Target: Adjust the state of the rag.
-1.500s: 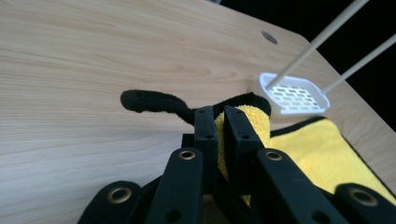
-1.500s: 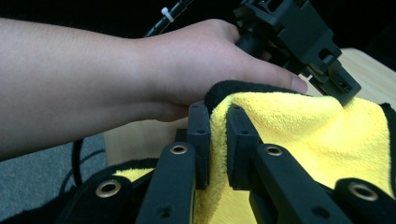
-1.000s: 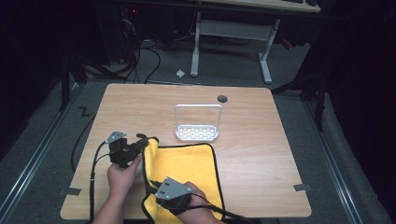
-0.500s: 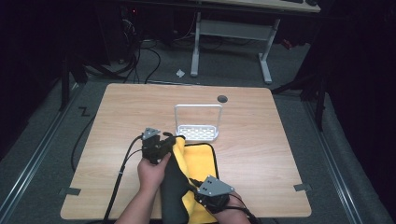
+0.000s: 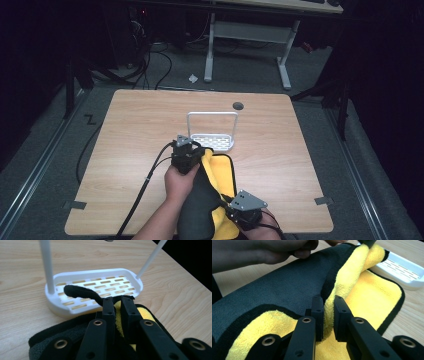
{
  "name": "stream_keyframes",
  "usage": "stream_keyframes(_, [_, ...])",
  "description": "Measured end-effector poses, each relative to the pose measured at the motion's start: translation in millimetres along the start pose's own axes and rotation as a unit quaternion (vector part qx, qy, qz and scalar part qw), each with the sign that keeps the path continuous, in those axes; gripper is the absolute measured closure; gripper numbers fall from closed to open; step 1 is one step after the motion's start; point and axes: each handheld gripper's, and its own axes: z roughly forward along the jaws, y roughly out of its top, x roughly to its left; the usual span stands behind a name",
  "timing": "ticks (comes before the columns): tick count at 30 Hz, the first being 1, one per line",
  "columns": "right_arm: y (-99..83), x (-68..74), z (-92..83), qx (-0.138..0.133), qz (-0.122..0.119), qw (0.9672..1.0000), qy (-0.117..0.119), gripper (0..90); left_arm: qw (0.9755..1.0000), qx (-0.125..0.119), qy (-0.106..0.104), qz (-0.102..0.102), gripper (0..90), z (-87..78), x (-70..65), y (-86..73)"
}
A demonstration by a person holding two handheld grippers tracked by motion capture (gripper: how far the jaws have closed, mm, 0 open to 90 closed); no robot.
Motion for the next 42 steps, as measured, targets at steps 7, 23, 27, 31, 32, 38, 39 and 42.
stream_keyframes(7, [-2.1,-3.1,-12.1,-0.013,0.008,0.9998,-0.009,81.7,0.9996,-0.018,-0.013,0.018,81.9,-4.8,-14.0,6.7])
stream_keyframes(23, [-5.1,-20.8,-19.3,-0.025,0.037,0.9988,-0.022,61.4,0.9960,-0.002,-0.088,0.019,50.6,12.4,-26.3,-0.9])
stream_keyframes(27, [-6.9,-28.0,-19.6,-0.026,0.047,0.9981,-0.028,63.4,0.9962,-0.001,-0.083,0.027,49.8,5.3,-23.2,-1.6])
stream_keyframes(31, [-8.7,-31.2,-16.0,-0.019,0.052,0.9981,-0.026,65.3,0.9969,0.000,-0.068,0.038,50.0,-4.8,-14.3,-7.6])
stream_keyframes(32, [-8.9,-31.4,-15.7,-0.017,0.053,0.9981,-0.027,65.4,0.9973,0.003,-0.061,0.041,50.3,-9.0,-9.6,-10.7])
stream_keyframes(38, [-9.8,-30.7,-11.8,-0.010,0.052,0.9984,-0.022,66.0,0.9984,0.010,-0.040,0.040,51.2,-31.2,13.5,-28.6])
stream_keyframes(39, [-9.8,-30.5,-11.2,-0.010,0.051,0.9984,-0.023,66.0,0.9984,0.011,-0.037,0.041,51.2,-34.2,15.6,-31.0])
stream_keyframes(42, [-10.3,-30.4,-9.1,-0.005,0.049,0.9985,-0.025,66.0,0.9984,0.010,-0.032,0.045,53.4,-46.9,22.2,-41.7])
